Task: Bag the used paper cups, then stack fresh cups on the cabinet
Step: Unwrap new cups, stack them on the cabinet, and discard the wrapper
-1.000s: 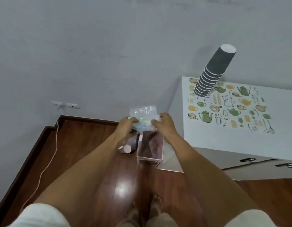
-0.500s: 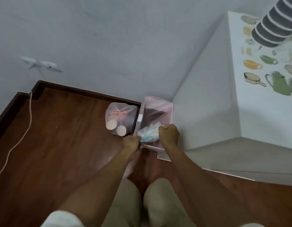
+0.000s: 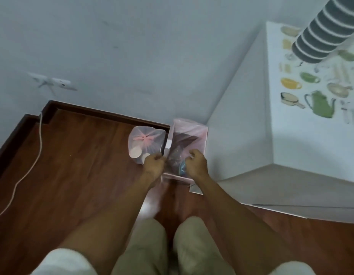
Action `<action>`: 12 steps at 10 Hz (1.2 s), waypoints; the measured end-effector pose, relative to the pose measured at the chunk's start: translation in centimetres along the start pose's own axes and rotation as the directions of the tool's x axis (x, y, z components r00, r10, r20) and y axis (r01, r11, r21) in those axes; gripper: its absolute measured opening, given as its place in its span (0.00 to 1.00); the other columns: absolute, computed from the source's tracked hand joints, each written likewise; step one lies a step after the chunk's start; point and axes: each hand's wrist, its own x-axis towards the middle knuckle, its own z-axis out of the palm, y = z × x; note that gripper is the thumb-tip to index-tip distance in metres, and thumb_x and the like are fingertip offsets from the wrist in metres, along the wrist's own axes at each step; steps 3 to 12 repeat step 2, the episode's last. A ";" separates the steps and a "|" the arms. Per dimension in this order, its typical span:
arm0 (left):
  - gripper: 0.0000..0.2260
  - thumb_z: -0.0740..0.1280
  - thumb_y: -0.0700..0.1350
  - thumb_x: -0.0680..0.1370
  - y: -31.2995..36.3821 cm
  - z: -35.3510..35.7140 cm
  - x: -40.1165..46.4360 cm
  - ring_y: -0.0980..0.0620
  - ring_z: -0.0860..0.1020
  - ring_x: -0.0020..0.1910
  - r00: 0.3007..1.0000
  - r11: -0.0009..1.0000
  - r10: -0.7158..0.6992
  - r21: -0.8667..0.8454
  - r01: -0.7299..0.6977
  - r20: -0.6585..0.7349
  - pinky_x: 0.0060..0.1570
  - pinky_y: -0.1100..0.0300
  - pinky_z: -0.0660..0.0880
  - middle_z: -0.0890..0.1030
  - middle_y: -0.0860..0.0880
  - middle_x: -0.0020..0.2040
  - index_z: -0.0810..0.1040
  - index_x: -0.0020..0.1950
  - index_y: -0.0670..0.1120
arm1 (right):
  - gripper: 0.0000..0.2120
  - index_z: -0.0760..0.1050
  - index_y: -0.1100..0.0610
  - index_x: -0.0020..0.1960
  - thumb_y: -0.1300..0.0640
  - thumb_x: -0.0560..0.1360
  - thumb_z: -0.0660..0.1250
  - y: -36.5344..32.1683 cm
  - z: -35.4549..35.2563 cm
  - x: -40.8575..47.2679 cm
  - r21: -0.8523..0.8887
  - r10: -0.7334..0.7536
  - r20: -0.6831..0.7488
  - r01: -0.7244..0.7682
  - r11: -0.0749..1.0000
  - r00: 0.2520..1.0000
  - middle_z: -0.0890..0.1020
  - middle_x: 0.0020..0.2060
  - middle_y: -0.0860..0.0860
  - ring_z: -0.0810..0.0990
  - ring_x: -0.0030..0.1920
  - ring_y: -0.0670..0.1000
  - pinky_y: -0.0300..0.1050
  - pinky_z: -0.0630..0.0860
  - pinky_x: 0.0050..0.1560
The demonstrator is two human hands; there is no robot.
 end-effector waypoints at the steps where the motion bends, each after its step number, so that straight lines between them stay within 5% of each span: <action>1: 0.06 0.67 0.36 0.77 6.1 -2.5 -3.2 0.46 0.76 0.35 0.999 0.999 0.034 0.028 -0.034 0.002 0.34 0.60 0.74 0.79 0.45 0.35 0.81 0.46 0.46 | 0.15 0.79 0.61 0.63 0.65 0.80 0.60 -6.3 -3.6 -4.4 0.042 -0.089 -0.002 0.089 0.995 0.996 0.83 0.60 0.58 0.81 0.59 0.59 0.41 0.72 0.57; 2: 0.10 0.72 0.48 0.71 13.3 -4.5 -7.1 0.45 0.83 0.40 0.992 0.991 0.120 0.057 -0.118 -0.032 0.44 0.54 0.82 0.84 0.48 0.41 0.83 0.50 0.48 | 0.16 0.78 0.61 0.65 0.66 0.80 0.59 -13.6 -8.1 -9.2 0.084 -0.155 -0.035 0.158 0.984 0.987 0.82 0.60 0.57 0.80 0.58 0.56 0.42 0.73 0.58; 12: 0.10 0.72 0.48 0.71 13.3 -4.5 -7.1 0.45 0.83 0.40 0.992 0.991 0.120 0.057 -0.118 -0.032 0.44 0.54 0.82 0.84 0.48 0.41 0.83 0.50 0.48 | 0.16 0.78 0.61 0.65 0.66 0.80 0.59 -13.6 -8.1 -9.2 0.084 -0.155 -0.035 0.158 0.984 0.987 0.82 0.60 0.57 0.80 0.58 0.56 0.42 0.73 0.58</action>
